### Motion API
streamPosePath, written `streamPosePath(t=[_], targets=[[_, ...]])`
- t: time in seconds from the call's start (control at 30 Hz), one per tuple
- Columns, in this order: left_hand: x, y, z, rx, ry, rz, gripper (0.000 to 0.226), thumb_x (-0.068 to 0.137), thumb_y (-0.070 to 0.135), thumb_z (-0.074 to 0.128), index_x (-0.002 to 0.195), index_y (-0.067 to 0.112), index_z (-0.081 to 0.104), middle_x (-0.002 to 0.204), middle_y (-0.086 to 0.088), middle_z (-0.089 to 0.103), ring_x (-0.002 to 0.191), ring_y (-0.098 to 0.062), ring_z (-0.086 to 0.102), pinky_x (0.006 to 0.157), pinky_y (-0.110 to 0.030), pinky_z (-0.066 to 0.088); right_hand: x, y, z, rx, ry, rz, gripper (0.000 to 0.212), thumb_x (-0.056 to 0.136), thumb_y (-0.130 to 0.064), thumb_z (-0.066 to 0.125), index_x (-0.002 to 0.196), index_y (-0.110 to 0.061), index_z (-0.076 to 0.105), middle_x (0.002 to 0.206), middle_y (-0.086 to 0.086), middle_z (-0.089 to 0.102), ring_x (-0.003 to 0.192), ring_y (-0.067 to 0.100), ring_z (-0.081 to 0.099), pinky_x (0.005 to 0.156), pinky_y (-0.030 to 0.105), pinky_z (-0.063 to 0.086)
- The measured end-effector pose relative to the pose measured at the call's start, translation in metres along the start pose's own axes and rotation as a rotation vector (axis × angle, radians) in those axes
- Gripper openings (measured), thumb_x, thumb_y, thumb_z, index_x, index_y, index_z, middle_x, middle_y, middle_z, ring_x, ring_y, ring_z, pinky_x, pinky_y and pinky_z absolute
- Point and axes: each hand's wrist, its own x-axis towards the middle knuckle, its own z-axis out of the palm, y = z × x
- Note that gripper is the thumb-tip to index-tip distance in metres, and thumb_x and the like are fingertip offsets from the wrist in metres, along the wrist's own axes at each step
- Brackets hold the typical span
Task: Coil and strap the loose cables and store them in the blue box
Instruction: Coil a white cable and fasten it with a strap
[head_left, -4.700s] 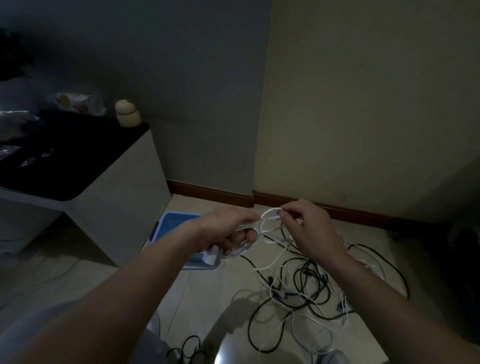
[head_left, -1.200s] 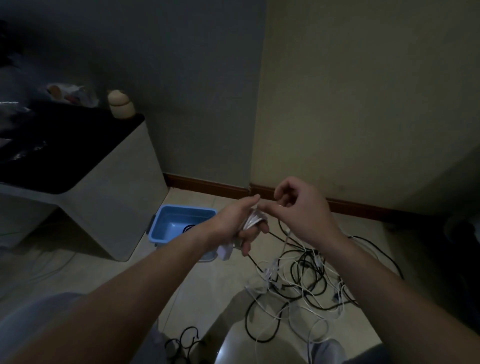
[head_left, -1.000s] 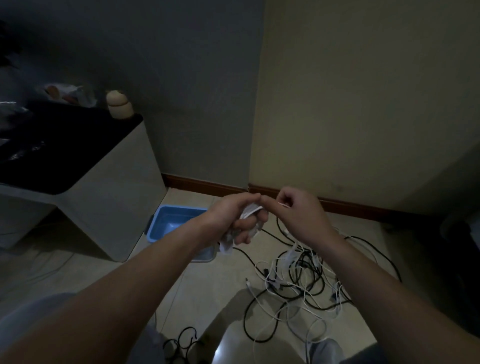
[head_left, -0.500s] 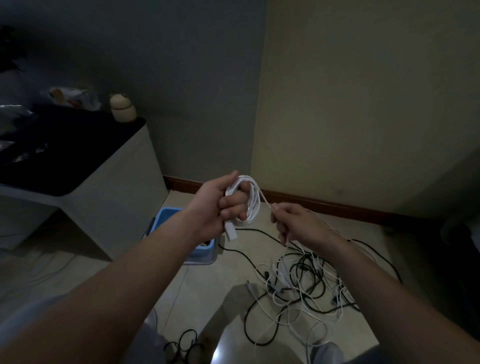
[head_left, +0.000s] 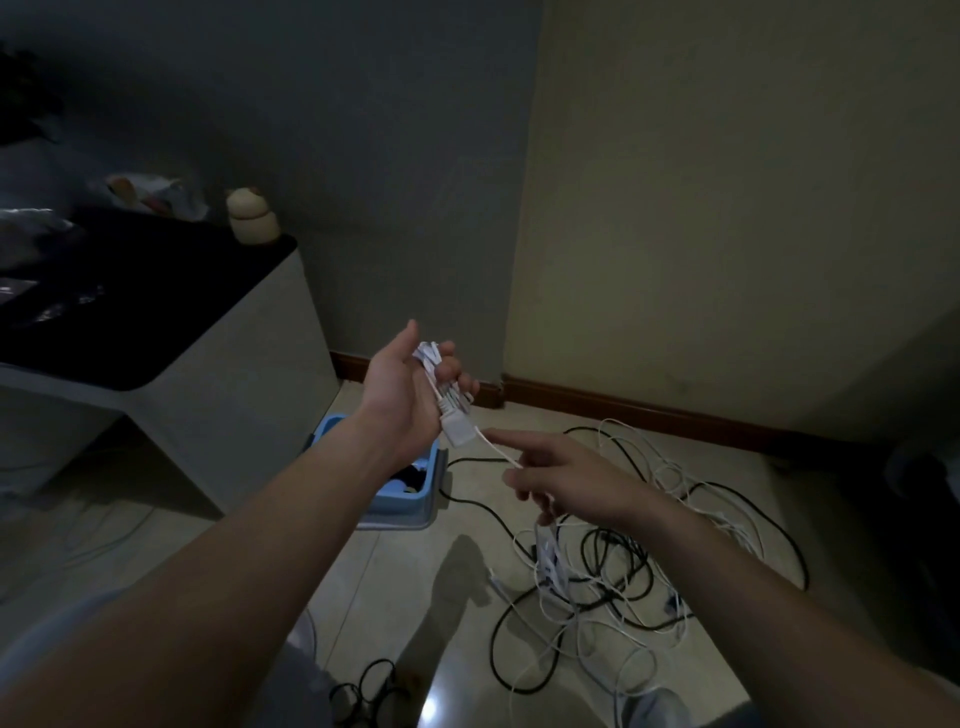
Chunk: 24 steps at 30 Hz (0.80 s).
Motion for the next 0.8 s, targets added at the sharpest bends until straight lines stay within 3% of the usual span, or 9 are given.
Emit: streamPosePath(t=[0.1, 0.2, 0.33, 0.5, 0.6, 0.67, 0.73, 0.8], targets=[[0.003, 0.002, 0.0, -0.001, 0.045, 0.037, 0.043, 0.103, 0.047, 0.038, 0.096, 0.007, 0.051, 0.066, -0.001, 0.038, 0.063, -0.018, 0.042, 0.079, -0.035, 0.043, 0.001, -0.003, 0.003, -0.036, 0.005, 0.027, 0.031, 0.099, -0.013, 0.057, 0.128, -0.022, 0.063, 0.082, 0.003, 0.067, 0.073, 0.014, 0.056, 0.06, 0.028, 0.046], [0.007, 0.005, -0.001, -0.018, 0.087, 0.091, 0.044, 0.103, 0.047, 0.039, 0.092, 0.007, 0.05, 0.066, -0.001, 0.036, 0.062, -0.017, 0.039, 0.074, -0.033, 0.041, 0.001, -0.001, 0.002, 0.049, 0.074, 0.009, 0.017, 0.099, -0.005, 0.054, 0.111, -0.008, 0.066, 0.073, 0.007, 0.066, 0.07, 0.017, 0.06, 0.067, 0.028, 0.048], [0.014, 0.004, -0.007, 0.122, 0.114, 0.119, 0.047, 0.1, 0.051, 0.042, 0.089, 0.007, 0.053, 0.061, -0.002, 0.042, 0.058, -0.019, 0.044, 0.068, -0.034, 0.043, -0.002, -0.005, 0.002, 0.028, 0.034, -0.044, 0.031, 0.1, -0.011, 0.056, 0.125, -0.026, 0.067, 0.068, -0.002, 0.065, 0.06, 0.009, 0.055, 0.057, 0.019, 0.046], [0.019, -0.013, -0.008, 0.484, 0.065, 0.141, 0.047, 0.102, 0.053, 0.037, 0.092, 0.009, 0.053, 0.056, -0.002, 0.047, 0.057, -0.024, 0.052, 0.065, -0.035, 0.044, 0.0, -0.007, 0.004, -0.043, 0.006, -0.084, 0.043, 0.099, -0.019, 0.06, 0.135, -0.041, 0.059, 0.074, -0.003, 0.063, 0.059, 0.01, 0.047, 0.057, 0.025, 0.038], [0.018, -0.028, -0.005, 0.792, 0.043, 0.181, 0.051, 0.096, 0.062, 0.038, 0.094, 0.013, 0.048, 0.064, -0.001, 0.047, 0.065, -0.023, 0.048, 0.074, -0.038, 0.041, 0.001, -0.008, 0.003, -0.01, 0.002, -0.091, 0.041, 0.098, -0.016, 0.06, 0.135, -0.035, 0.06, 0.065, -0.004, 0.061, 0.051, 0.009, 0.046, 0.052, 0.023, 0.038], [0.014, -0.037, -0.006, 0.915, -0.018, 0.198, 0.058, 0.079, 0.076, 0.039, 0.091, 0.019, 0.043, 0.072, 0.001, 0.041, 0.074, -0.024, 0.039, 0.076, -0.042, 0.037, 0.001, -0.009, 0.002, -0.021, 0.012, -0.106, 0.036, 0.098, -0.015, 0.06, 0.132, -0.026, 0.065, 0.056, -0.006, 0.058, 0.047, 0.007, 0.044, 0.049, 0.02, 0.037], [0.009, -0.042, -0.006, 1.024, -0.076, 0.193, 0.058, 0.07, 0.08, 0.036, 0.087, 0.025, 0.042, 0.075, 0.002, 0.044, 0.076, -0.023, 0.041, 0.077, -0.045, 0.039, 0.0, -0.01, 0.0, -0.033, 0.064, -0.144, 0.022, 0.097, -0.012, 0.061, 0.115, -0.017, 0.073, 0.052, -0.007, 0.057, 0.045, 0.004, 0.045, 0.048, 0.016, 0.036], [0.007, -0.046, -0.005, 1.129, -0.108, 0.139, 0.063, 0.069, 0.084, 0.031, 0.092, 0.029, 0.051, 0.091, -0.003, 0.059, 0.088, -0.025, 0.055, 0.092, -0.053, 0.045, 0.0, -0.011, -0.002, -0.032, 0.16, -0.171, 0.012, 0.093, -0.009, 0.065, 0.095, -0.013, 0.076, 0.052, -0.008, 0.057, 0.046, 0.002, 0.048, 0.05, 0.015, 0.037]])
